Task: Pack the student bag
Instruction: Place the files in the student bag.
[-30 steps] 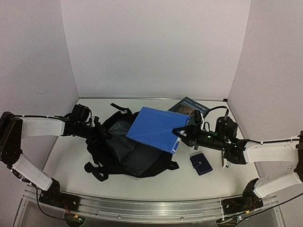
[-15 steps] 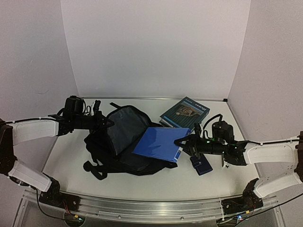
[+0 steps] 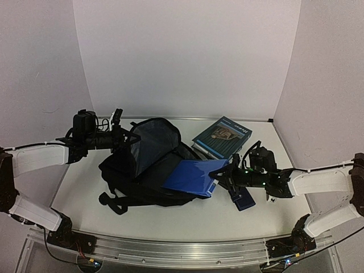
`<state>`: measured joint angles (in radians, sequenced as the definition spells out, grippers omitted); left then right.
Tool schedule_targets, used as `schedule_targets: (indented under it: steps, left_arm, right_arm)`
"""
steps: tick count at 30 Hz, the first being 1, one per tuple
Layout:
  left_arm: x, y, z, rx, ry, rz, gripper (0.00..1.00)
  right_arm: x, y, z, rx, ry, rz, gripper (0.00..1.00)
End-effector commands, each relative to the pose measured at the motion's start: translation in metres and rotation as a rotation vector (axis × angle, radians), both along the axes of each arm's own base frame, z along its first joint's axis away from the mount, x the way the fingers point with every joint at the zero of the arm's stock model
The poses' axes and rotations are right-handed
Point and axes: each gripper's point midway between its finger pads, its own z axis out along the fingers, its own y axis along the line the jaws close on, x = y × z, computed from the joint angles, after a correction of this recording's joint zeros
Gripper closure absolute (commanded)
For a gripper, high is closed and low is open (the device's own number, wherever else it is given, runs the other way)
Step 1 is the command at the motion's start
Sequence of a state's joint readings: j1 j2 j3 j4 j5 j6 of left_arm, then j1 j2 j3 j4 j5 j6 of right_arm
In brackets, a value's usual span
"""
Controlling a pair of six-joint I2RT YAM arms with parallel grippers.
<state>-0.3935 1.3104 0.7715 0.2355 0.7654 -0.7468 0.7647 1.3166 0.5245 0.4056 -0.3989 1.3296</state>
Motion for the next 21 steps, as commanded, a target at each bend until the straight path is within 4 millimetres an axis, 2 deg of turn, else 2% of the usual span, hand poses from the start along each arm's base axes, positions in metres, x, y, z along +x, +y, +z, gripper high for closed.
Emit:
schedule_targets:
  steps: [1, 3, 7, 21]
  left_arm:
    - [-0.003, -0.008, 0.049, -0.098, -0.161, -0.081, 1.00]
    - [-0.005, -0.009, 0.054, -0.103, -0.178, -0.089, 1.00]
    - [-0.007, -0.009, 0.059, -0.106, -0.193, -0.096, 1.00]
    - [-0.010, -0.010, 0.058, -0.108, -0.190, -0.114, 1.00]
  right_arm:
    - [0.019, 0.017, 0.043, 0.118, -0.088, -0.025, 1.00]
    - [0.022, 0.020, 0.052, 0.153, -0.103, -0.028, 1.00]
    - [0.028, 0.030, 0.056, 0.212, -0.110, -0.022, 1.00]
    - [0.055, 0.058, 0.057, 0.291, -0.151, -0.016, 1.00]
